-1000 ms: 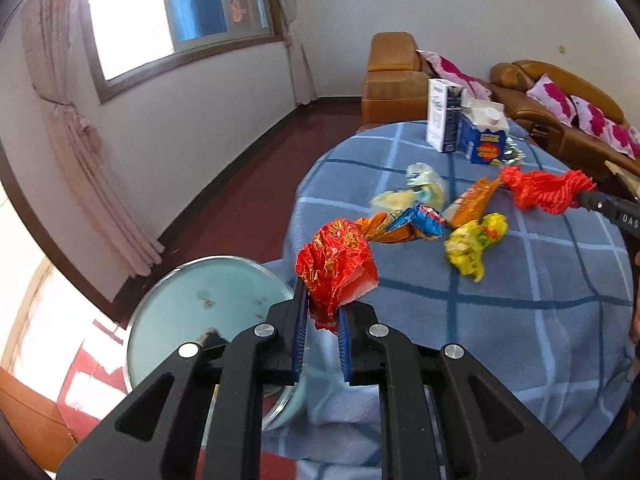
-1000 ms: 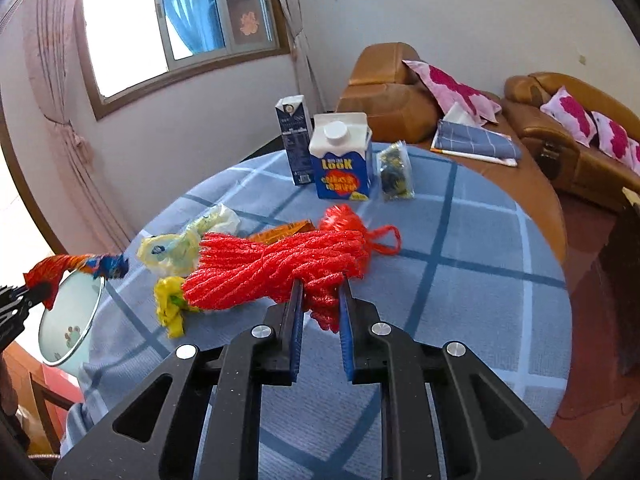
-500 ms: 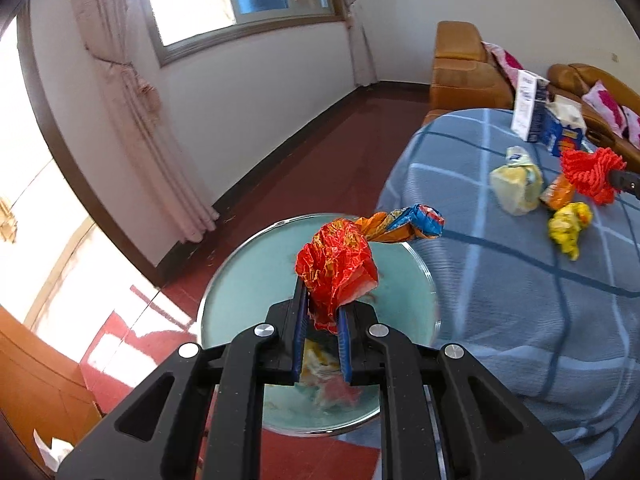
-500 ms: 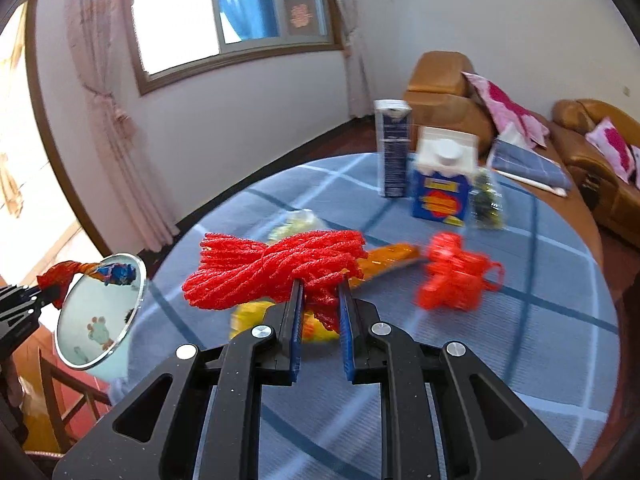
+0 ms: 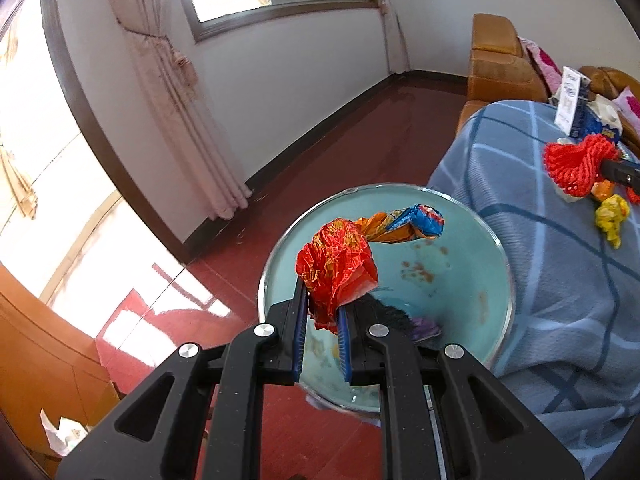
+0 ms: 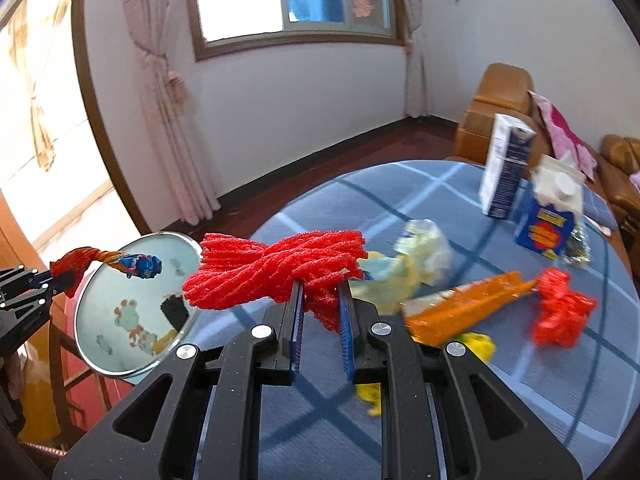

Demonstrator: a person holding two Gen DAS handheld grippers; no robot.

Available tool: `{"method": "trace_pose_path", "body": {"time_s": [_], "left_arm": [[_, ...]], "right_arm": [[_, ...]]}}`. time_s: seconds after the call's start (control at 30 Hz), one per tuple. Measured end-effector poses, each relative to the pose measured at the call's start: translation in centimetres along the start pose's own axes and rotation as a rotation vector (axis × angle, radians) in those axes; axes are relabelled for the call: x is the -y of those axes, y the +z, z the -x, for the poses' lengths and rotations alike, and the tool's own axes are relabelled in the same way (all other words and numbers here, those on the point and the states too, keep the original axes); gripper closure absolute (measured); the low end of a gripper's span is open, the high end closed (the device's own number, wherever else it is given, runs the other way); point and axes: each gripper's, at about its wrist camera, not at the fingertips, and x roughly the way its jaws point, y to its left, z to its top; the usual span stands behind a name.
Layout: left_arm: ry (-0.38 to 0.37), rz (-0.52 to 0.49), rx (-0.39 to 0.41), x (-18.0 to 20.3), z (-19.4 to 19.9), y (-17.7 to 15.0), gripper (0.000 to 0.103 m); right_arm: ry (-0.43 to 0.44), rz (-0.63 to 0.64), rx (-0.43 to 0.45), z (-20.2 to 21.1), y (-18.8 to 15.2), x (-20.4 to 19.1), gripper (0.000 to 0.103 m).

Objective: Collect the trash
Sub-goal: 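Carry the red wrapper and red mesh net over the teal bin with both grippers, then open both grippers to drop the wrapper and net into the bin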

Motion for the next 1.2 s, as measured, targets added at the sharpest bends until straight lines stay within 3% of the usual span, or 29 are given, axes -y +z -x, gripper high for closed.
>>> {"method": "trace_pose_path", "body": {"time_s": [0.47,0.83,0.97,1.03,1.1,1.13,1.2], "left_arm": [[0.053,0.026,-0.035,-1.9,-0.9,-1.1,0.089],[0.049,0.044,-0.047,-2.5,-1.4,-1.3,0.089],[0.042,0.051,-0.050,-2.6,-1.4,-1.3,0.083],[0.041,0.055,-0.049,-2.6,-1.3,-1.4,0.079],[0.045,0.057,-0.045,-2.5,-1.2,-1.4,0.057],[0.054,0.057,-0.036,-2.4,-1.1,-1.4,0.052],[0.049,0.056,-0.034,-2.3,-1.0,-1.4,0.050]], "right_arm": [[0.054,0.096,-0.037,-3.7,0.9,-5.0,0.086],[0.079,0.145,-0.057,-4.8,0.8,-7.2,0.086],[0.107,0.161,-0.068,-4.9,0.6,-7.7,0.083],[0.135,0.172,-0.073,-5.0,0.5,-8.2,0.068],[0.150,0.181,-0.075,-5.0,0.3,-8.5,0.058],[0.154,0.184,-0.077,-4.9,0.2,-8.6,0.054],[0.164,0.178,-0.077,-4.9,0.0,-8.6,0.046]]}}
